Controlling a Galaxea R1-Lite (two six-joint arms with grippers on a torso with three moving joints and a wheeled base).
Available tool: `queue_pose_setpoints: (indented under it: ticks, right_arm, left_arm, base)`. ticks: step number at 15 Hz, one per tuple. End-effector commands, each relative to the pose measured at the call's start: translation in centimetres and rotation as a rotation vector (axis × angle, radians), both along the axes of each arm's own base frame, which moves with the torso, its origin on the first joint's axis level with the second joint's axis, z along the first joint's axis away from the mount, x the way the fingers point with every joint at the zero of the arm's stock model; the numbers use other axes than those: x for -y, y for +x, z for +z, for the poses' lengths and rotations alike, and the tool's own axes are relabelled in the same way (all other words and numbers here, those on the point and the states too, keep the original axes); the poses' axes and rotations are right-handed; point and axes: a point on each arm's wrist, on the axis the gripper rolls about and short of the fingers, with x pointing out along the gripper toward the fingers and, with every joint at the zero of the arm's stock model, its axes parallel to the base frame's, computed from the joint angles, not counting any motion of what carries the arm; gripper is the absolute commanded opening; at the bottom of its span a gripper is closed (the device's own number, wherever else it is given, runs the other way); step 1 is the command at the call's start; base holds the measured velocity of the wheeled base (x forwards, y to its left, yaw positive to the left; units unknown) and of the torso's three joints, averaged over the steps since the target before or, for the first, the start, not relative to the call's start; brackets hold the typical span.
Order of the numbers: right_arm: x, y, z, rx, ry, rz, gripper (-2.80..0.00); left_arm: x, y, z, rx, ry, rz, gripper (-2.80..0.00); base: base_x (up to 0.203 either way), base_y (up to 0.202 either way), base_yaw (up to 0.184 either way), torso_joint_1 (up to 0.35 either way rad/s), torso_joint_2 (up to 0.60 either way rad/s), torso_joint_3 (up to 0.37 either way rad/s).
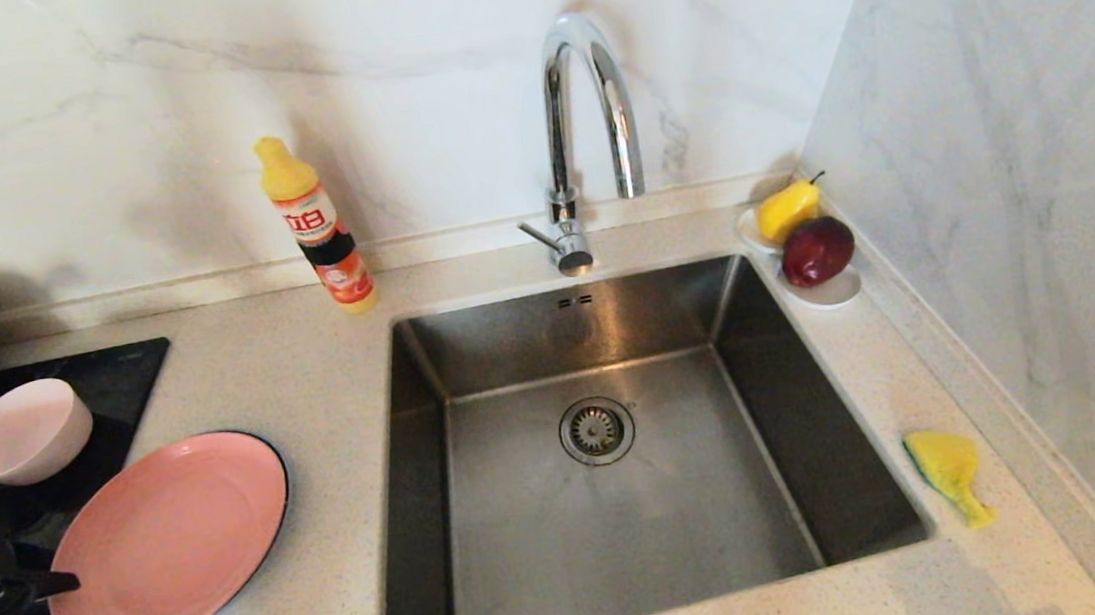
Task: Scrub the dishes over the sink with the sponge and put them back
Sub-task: Place the plate on the plate, then place the bowl on the plate
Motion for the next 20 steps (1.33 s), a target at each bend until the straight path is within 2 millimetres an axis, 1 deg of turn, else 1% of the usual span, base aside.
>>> queue_pose_setpoints:
  ticks: [1, 4, 7, 8, 12, 14, 16, 17, 20]
  right_arm:
    - [0.0, 0.0, 0.0, 0.0, -0.001, 0.001, -2.8]
    - [0.0, 0.0, 0.0, 0.0, -0.001, 0.001, -2.8]
    - [0.0, 0.0, 0.0, 0.001, -0.001, 0.001, -2.8]
    - [0.0, 0.0, 0.0, -0.001, -0.001, 0.001, -2.8]
    - [0.0, 0.0, 0.0, 0.0, -0.001, 0.001, -2.8]
    - [0.0, 0.0, 0.0, 0.001, -0.001, 0.001, -2.8]
    - [0.0, 0.0, 0.0, 0.001, -0.001, 0.001, -2.8]
    - [0.0, 0.0, 0.0, 0.001, -0.001, 0.001, -2.8]
    - [0.0, 0.0, 0.0, 0.001, -0.001, 0.001, -2.8]
  left_arm:
    - [-0.3, -0.1, -0.1, 0.0, -0.005, 0.008, 0.0]
    - [-0.5, -0.2, 0.8, 0.031, 0.008, 0.02, 0.0]
    - [-0.6, -0.1, 4.2, 0.118, 0.036, 0.069, 0.0]
    - [-0.6, -0.1, 5.1, 0.138, 0.05, 0.077, -2.8]
    - [-1.6, 1.0, 9.0, 0.215, 0.132, 0.073, -2.8]
    - [-2.3, 1.8, 10.6, 0.212, 0.162, 0.066, -2.8]
    - [-3.4, 3.7, 11.1, 0.187, 0.203, 0.078, -2.8]
    - [-3.9, 4.9, 11.0, 0.171, 0.233, 0.073, 0.0]
    - [-5.7, 8.5, 9.4, 0.11, 0.326, 0.035, 0.0]
  base:
    - [0.0, 0.0, 0.0, 0.0, 0.0, 0.0]
    - [0.0, 0.0, 0.0, 0.0, 0.0, 0.0]
    - [0.0, 0.0, 0.0, 0.0, 0.0, 0.0]
    - [0.0, 0.0, 0.0, 0.0, 0.0, 0.0]
    - [0.0, 0.0, 0.0, 0.0, 0.0, 0.0]
    - [0.0, 0.0, 0.0, 0.0, 0.0, 0.0]
    - [0.0, 0.0, 0.0, 0.0, 0.0, 0.0]
    - [0.0, 0.0, 0.0, 0.0, 0.0, 0.0]
    - [0.0, 0.0, 0.0, 0.0, 0.0, 0.0]
